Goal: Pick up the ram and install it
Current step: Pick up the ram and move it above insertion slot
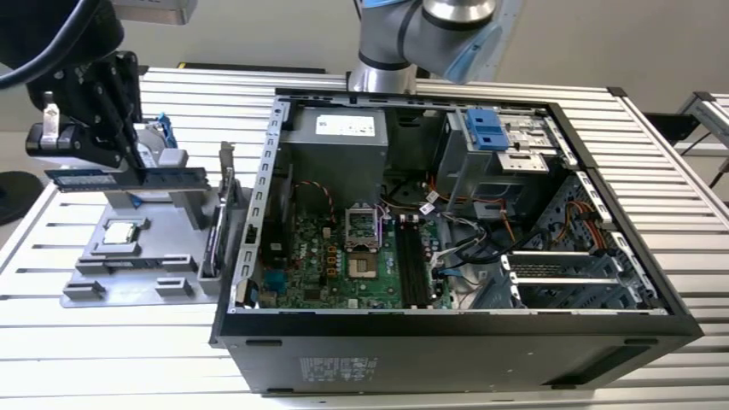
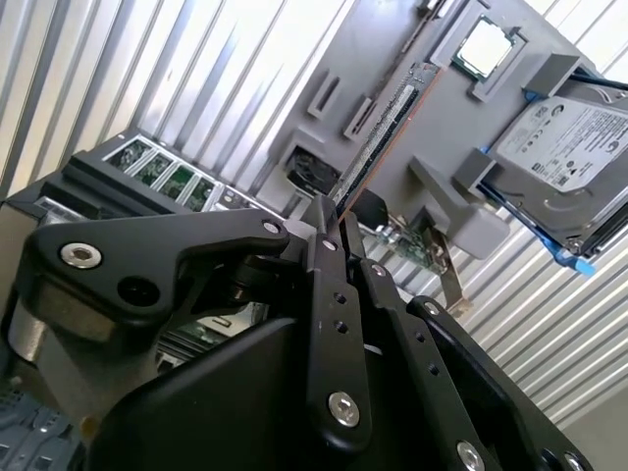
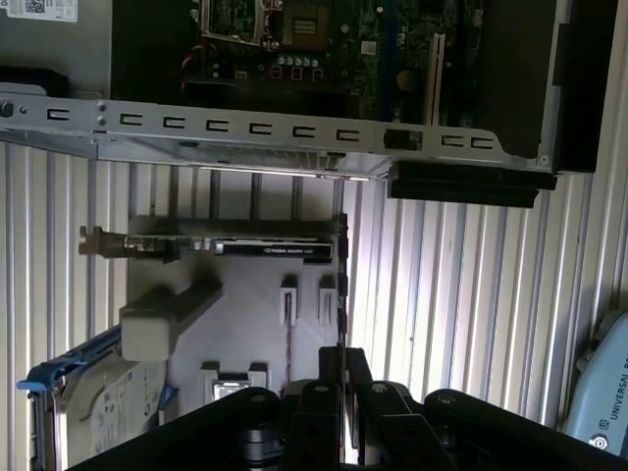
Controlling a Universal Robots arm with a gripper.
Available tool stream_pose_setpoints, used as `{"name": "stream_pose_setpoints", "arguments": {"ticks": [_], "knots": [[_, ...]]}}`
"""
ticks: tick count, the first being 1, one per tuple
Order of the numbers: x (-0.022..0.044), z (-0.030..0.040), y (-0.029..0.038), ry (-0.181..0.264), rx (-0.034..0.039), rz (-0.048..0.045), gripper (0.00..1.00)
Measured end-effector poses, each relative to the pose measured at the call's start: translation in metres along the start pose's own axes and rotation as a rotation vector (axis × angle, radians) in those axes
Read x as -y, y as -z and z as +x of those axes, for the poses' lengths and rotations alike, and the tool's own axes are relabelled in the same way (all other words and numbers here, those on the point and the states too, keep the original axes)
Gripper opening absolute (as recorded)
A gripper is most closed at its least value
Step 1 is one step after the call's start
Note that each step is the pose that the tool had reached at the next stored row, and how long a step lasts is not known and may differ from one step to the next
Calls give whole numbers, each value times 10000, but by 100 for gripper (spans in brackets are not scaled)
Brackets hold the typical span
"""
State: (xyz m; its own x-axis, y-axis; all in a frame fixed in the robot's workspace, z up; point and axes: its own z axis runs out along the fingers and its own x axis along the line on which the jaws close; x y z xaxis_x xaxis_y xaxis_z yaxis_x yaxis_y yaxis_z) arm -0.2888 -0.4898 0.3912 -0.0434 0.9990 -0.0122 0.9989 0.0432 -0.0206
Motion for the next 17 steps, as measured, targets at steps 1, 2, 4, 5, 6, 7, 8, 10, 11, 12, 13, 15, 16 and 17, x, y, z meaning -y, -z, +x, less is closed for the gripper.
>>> {"name": "stream_pose_setpoints", "arguments": {"ticks": [1, 2, 4, 5, 6, 7, 8, 10, 11, 12, 13, 15, 16, 17], "knots": [[-13, 1, 0, 0, 0, 0, 0], [-25, 2, 0, 0, 0, 0, 0], [-51, 3, 1, 0, 0, -1, 0], [-64, 4, 1, 0, -1, -1, 0], [-77, 5, 1, 0, -1, 0, 0], [-90, 5, 2, 0, -1, 0, 0], [-102, 6, 2, 0, 0, 0, 0], [-127, 8, 2, 0, -1, 0, 0], [-140, 8, 3, 0, 0, 0, 0], [-152, 9, 3, 1, 0, 0, 0], [-164, 9, 3, 0, -1, -1, 0], [-187, 11, 4, 0, -1, 0, 0], [-199, 12, 4, 0, -1, -1, 0], [-211, 12, 4, 0, -1, 0, 0]]}}
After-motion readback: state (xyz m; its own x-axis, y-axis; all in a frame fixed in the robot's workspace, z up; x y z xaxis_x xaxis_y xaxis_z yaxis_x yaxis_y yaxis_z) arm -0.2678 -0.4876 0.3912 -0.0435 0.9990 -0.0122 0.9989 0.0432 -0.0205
